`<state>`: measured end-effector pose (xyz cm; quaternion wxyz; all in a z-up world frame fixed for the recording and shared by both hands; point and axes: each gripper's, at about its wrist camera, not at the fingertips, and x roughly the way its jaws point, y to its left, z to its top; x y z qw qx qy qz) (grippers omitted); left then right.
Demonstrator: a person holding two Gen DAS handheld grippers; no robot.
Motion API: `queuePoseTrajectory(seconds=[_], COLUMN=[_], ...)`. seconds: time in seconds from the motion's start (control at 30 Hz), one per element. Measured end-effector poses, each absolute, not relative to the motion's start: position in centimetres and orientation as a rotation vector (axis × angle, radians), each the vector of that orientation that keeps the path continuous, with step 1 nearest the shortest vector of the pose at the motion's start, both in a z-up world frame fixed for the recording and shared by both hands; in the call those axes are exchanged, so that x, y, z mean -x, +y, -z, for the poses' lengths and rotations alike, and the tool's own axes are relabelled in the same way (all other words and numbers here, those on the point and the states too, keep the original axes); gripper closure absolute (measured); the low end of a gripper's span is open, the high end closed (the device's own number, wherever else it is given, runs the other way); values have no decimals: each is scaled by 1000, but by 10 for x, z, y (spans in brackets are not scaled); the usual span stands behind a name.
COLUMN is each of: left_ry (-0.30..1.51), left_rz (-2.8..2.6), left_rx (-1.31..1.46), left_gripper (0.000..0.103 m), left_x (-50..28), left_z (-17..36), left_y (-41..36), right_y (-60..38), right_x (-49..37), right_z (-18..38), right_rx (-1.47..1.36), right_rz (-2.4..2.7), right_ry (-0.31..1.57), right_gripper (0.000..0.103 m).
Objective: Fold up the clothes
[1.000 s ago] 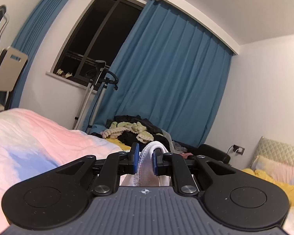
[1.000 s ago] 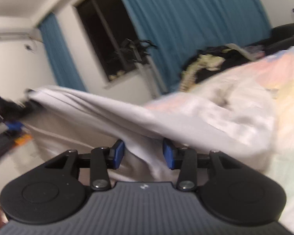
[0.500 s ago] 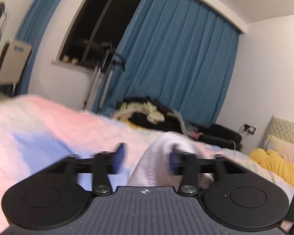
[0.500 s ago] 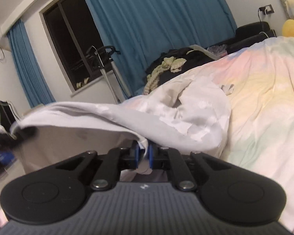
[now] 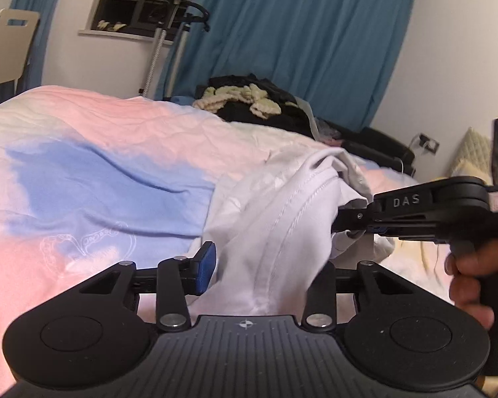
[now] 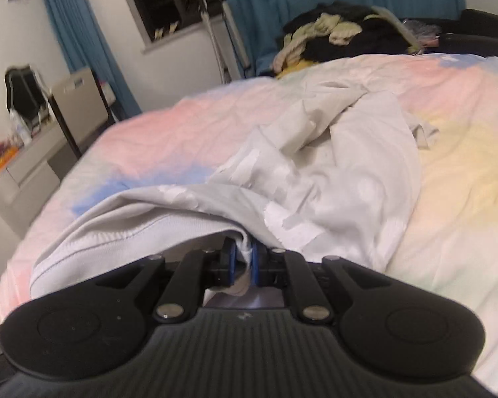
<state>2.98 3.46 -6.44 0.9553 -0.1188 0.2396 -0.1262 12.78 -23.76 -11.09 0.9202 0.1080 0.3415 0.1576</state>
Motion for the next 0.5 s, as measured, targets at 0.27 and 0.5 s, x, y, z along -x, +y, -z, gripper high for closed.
queuePoseTrajectory(seconds=[0.27,0.5], left_ry=[470,432], left_rz=[224,225], left_rx=[214,266], left_gripper=[58,67], left_x=[-29,-33], left_z=[61,56], left_y=[24,31], right_y=[-234,-253], right_x=[-135,-99], right_z=[100,105], right_rx=[-188,-321], right_rz=[-341,-436], right_ry=[751,646], right_gripper=[92,78])
